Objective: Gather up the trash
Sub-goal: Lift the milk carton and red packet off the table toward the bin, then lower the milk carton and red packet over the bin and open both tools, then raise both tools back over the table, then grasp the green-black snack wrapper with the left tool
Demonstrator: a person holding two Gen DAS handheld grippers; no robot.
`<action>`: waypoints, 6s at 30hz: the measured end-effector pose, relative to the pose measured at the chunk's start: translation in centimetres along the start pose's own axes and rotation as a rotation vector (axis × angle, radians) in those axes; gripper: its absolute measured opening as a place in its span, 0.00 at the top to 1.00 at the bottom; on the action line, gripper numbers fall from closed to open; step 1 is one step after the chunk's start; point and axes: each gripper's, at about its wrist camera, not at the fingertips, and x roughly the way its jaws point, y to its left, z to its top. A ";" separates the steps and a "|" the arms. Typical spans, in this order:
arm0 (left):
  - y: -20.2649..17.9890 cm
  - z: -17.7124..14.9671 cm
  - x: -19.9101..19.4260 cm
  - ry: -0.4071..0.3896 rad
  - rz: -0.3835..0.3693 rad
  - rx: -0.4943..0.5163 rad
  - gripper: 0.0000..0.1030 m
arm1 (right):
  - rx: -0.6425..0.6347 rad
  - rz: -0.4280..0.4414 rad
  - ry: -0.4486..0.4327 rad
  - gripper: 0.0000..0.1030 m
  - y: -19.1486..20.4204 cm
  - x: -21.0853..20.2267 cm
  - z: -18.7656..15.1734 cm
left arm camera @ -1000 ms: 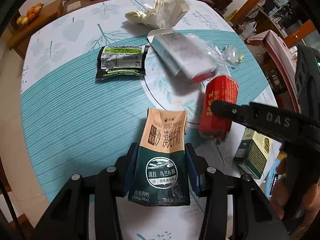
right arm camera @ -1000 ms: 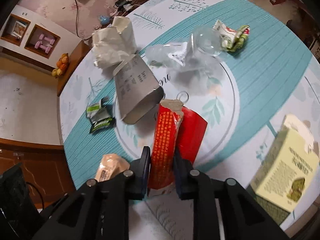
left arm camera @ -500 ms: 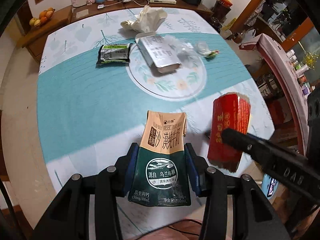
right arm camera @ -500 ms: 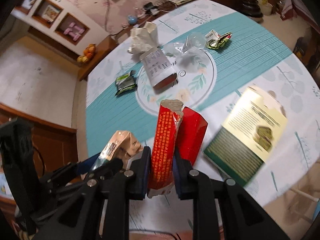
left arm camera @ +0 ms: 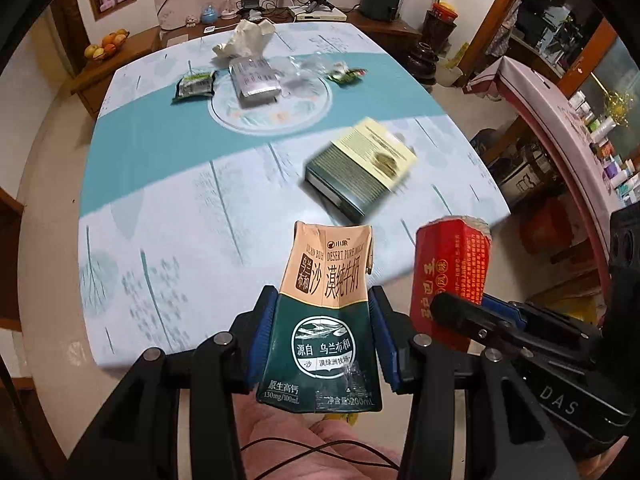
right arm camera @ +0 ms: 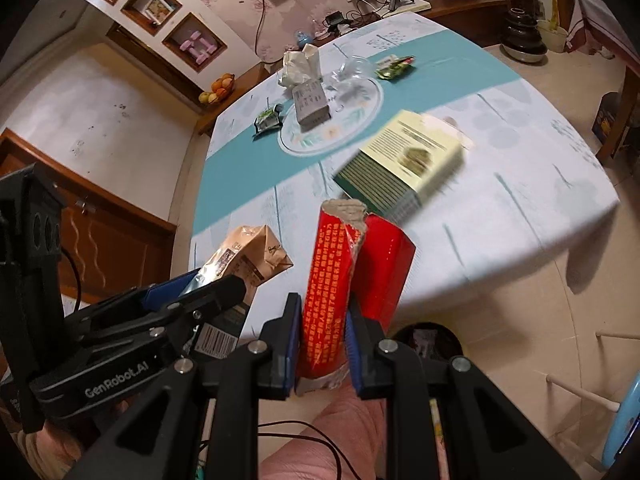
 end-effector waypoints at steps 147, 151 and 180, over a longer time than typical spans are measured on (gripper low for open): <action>21.2 25.1 6.2 -0.022 -0.048 -0.181 0.17 | 0.034 -0.131 -0.107 0.37 4.6 6.6 18.5; 24.6 28.5 10.5 0.018 -0.079 -0.272 0.17 | 0.073 -0.154 -0.086 0.37 5.2 10.9 21.7; 23.9 30.3 23.4 0.306 0.204 -0.520 0.17 | 0.050 -0.188 -0.028 0.37 5.7 19.1 29.2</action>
